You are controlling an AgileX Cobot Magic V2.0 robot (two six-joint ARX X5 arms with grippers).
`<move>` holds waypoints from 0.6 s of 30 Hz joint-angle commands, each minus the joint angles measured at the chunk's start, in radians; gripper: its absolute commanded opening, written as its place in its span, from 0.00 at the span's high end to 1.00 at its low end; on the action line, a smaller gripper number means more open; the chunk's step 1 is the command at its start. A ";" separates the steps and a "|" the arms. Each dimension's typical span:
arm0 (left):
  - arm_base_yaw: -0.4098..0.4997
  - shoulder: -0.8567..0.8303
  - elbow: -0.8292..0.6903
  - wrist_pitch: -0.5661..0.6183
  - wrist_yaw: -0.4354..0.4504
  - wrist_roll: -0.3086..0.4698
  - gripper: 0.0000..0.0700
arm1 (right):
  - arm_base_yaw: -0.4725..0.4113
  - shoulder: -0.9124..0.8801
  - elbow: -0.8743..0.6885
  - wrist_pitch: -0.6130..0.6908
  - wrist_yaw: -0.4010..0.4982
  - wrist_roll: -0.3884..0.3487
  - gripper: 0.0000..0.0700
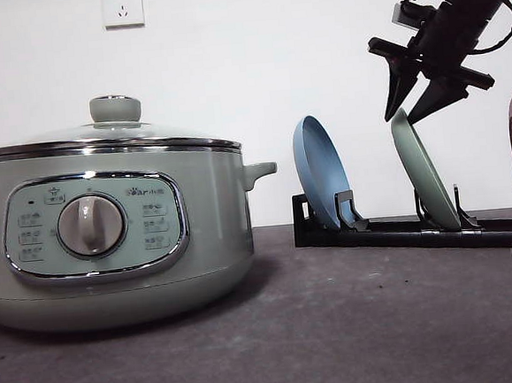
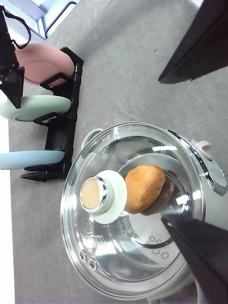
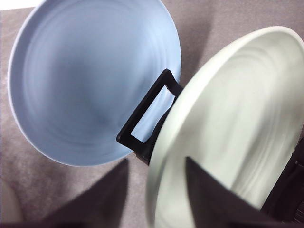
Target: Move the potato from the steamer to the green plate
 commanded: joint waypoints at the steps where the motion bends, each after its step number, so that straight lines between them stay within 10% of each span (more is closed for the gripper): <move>1: -0.002 0.003 0.024 0.004 0.010 0.010 0.20 | 0.003 0.021 0.025 0.009 0.003 0.007 0.88; 18: -0.002 0.003 0.024 0.004 0.009 0.010 0.20 | 0.003 0.017 0.028 0.035 -0.088 0.048 0.99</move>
